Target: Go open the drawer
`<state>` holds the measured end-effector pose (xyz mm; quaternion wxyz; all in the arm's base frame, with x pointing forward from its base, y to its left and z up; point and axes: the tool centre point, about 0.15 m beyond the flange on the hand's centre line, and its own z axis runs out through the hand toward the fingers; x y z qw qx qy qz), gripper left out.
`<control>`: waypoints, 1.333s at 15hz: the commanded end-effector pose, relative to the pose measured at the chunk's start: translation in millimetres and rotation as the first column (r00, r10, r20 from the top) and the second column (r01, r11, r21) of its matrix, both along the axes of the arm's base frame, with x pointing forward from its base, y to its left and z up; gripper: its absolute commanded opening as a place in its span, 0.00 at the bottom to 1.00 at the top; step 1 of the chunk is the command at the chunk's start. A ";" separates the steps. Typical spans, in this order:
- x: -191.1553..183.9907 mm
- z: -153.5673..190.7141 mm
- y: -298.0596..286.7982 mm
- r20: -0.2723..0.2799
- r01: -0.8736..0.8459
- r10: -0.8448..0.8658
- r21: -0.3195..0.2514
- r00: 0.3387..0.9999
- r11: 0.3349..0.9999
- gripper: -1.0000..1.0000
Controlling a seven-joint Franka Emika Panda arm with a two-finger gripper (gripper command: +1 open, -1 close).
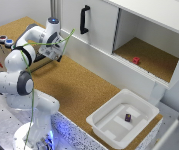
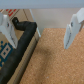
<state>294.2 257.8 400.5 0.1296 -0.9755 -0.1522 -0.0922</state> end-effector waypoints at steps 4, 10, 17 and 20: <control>24.6 -36.2 56.0 -0.066 -0.066 0.069 0.040 0.995 0.997 1.00; 26.4 -55.3 70.9 -0.095 -0.075 0.081 0.064 0.992 0.995 1.00; 37.6 -65.0 93.3 -0.077 -0.092 0.096 0.058 0.992 0.994 1.00; 43.9 -72.9 98.7 -0.095 -0.056 0.065 0.094 0.993 0.994 1.00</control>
